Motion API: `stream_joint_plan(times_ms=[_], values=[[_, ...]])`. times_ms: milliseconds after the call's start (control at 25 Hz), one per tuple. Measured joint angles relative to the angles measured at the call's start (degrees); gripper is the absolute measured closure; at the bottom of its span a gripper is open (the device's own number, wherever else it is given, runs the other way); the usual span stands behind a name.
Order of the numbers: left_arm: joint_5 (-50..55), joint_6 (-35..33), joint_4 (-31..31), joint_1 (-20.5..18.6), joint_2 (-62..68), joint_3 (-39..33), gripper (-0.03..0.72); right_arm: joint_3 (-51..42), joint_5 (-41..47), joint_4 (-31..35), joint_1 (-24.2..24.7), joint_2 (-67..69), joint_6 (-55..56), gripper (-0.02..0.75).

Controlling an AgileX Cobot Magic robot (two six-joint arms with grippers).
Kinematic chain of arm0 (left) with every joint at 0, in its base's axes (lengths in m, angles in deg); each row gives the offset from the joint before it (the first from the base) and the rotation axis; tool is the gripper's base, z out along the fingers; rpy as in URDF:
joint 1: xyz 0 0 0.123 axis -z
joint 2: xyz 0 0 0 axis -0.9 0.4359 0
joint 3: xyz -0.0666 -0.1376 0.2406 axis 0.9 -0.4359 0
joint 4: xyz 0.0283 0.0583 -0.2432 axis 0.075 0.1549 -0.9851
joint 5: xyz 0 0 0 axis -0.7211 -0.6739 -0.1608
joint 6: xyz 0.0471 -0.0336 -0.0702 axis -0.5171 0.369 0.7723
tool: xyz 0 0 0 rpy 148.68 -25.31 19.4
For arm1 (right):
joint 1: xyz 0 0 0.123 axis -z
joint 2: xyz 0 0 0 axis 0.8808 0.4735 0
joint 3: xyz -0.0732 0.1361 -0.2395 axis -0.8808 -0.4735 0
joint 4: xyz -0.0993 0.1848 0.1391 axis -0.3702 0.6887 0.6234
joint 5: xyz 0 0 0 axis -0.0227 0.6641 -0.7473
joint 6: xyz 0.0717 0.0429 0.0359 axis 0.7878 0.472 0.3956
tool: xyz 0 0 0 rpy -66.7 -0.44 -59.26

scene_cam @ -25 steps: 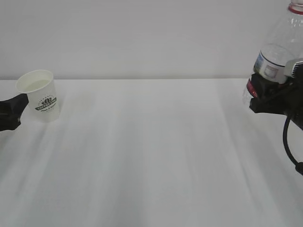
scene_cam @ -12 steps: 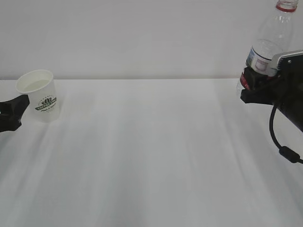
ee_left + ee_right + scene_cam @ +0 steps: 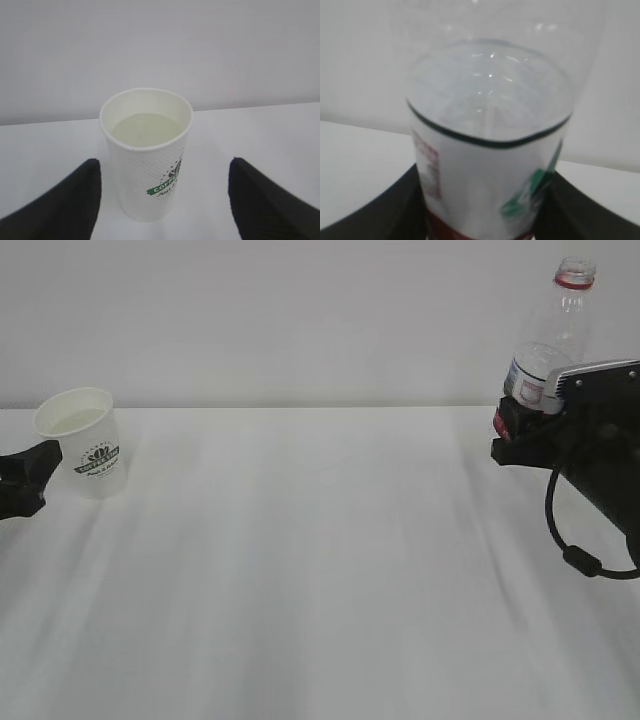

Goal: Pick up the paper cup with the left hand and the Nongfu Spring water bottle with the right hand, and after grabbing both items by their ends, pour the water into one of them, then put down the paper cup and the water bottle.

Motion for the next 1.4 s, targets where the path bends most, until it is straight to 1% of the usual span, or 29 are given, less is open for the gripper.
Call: stream_joint_plan(times_ms=[200, 400, 680, 1160, 1240, 1400], values=[[0.00, 0.00, 0.22, 0.00, 0.00, 0.00, 0.112, 2.28, 0.00, 0.00, 0.00, 2.99, 0.00, 0.329], [0.00, 0.00, 1.72, 0.00, 0.00, 0.00, 0.113, 3.80, -0.19, 0.00, 0.00, 5.71, 0.00, 0.329], [0.03, 0.00, 1.84, 0.00, 0.00, 0.00, 0.119, 5.65, -1.06, 0.14, 0.00, 8.54, -0.10, 0.329], [0.03, 0.00, 1.94, 0.00, 0.00, 0.00, 0.126, 5.88, -3.10, 1.83, 0.00, 12.29, -0.10, 0.329], [0.03, 0.00, 1.94, 0.00, 0.00, 0.00, 0.126, 5.88, -3.10, 1.83, 0.00, 12.29, 0.01, 0.310], [0.03, 0.00, 1.94, 0.00, 0.00, 0.00, 0.126, 5.88, -3.18, 1.96, 0.00, 12.29, 0.84, 0.206]])
